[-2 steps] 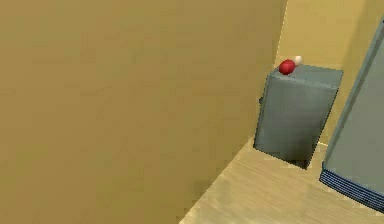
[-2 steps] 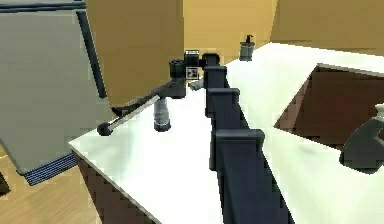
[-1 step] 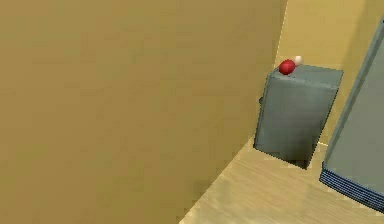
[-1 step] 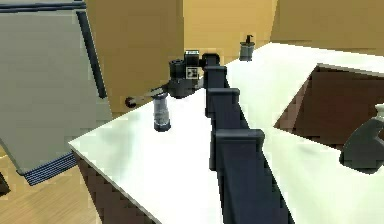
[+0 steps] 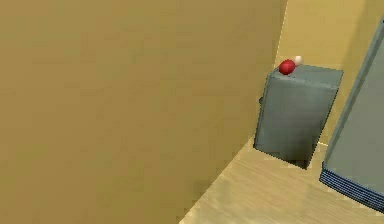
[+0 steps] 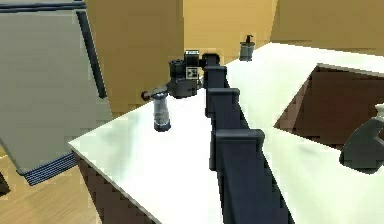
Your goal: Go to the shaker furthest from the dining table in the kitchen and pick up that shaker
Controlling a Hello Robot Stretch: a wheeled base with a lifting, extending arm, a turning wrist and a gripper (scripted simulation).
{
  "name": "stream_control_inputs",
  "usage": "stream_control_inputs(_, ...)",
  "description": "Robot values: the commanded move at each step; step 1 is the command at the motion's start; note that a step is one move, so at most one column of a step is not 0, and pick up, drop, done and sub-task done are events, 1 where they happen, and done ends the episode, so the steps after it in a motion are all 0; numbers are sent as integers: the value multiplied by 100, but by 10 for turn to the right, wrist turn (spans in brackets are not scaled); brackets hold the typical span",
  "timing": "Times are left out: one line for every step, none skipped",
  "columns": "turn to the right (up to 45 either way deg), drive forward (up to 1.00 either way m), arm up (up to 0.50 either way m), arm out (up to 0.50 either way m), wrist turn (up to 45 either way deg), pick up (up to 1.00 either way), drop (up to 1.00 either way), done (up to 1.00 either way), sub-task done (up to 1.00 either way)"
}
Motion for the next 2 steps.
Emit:
stream_control_inputs(0, 0, 0, 0, 0, 100, 0, 0, 0)
stream_control_inputs(0, 0, 0, 0, 0, 0, 0, 100, 0)
